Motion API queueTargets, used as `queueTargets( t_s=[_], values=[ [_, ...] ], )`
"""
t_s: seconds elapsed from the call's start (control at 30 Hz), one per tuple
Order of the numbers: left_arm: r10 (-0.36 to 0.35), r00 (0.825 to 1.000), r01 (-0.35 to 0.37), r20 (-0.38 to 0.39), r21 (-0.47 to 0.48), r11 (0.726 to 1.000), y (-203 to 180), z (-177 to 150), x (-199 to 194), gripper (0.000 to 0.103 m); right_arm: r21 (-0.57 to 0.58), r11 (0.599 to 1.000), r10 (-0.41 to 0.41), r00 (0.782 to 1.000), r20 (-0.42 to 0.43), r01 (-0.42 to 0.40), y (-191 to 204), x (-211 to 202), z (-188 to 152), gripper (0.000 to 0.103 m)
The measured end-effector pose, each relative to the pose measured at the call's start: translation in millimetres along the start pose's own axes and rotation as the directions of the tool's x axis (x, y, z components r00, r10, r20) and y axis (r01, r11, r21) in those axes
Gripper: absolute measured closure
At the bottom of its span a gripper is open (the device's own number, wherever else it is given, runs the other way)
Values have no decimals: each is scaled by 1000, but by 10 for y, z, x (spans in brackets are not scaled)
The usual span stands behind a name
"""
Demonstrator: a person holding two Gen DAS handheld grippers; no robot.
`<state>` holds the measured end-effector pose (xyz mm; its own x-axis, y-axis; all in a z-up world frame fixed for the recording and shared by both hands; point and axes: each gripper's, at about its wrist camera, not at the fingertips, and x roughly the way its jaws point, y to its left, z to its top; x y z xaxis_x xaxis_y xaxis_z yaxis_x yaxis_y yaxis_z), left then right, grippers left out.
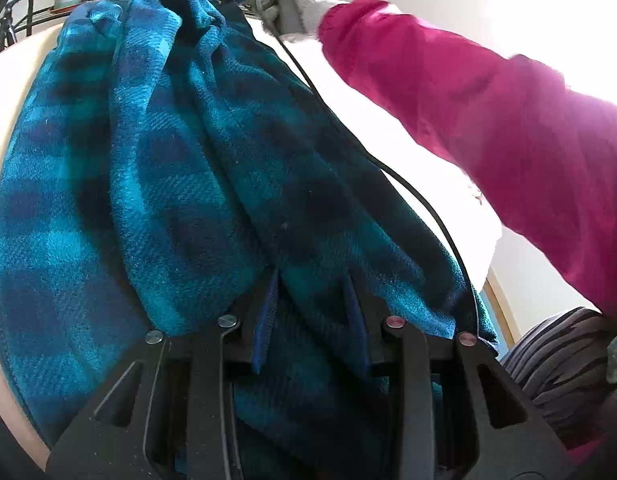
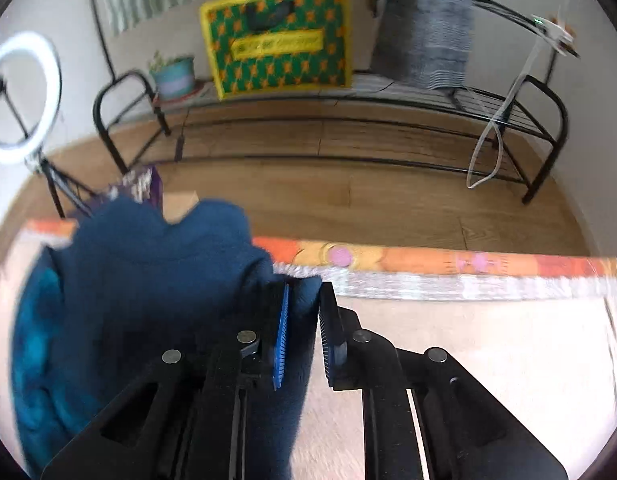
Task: Fold large clothes
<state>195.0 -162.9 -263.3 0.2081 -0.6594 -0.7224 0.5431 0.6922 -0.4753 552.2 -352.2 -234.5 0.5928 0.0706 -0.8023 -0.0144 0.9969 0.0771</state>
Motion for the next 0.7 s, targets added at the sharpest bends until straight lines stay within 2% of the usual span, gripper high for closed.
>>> queueTargets(
  t_s=[0.03, 0.13, 0.2, 0.3, 0.43, 0.57, 0.7],
  values=[
    [-1, 1000, 1, -3, -5, 1000, -3, 14, -9, 69, 13, 999, 31, 999, 12, -31, -55, -141, 14, 88],
    [4, 1000, -4, -15, -14, 1000, -84, 33, -18, 69, 23, 999, 30, 999, 46, -31, -107, -486, 41, 87],
    [-3, 1000, 3, -4, -8, 1000, -137, 43, -81, 69, 46, 996, 70, 995, 66, -73, -163, -821, 31, 87],
    [-3, 999, 3, 32, 17, 1000, -218, 57, -272, 69, 44, 993, 104, 989, 102, -109, -161, -1324, -30, 88],
    [38, 995, -43, 97, 42, 998, -316, -54, -585, 70, 50, 987, 146, 977, 157, -155, -130, -2104, -178, 87],
    [79, 983, -81, 168, 1, 997, -295, -238, -952, 69, 29, 986, 156, 968, 195, -165, -47, -2766, -363, 87],
    [111, 968, -98, 223, -70, 993, -105, -395, -1383, 69, 14, 987, 152, 961, 230, -159, 37, -3489, -678, 82]
  ],
)
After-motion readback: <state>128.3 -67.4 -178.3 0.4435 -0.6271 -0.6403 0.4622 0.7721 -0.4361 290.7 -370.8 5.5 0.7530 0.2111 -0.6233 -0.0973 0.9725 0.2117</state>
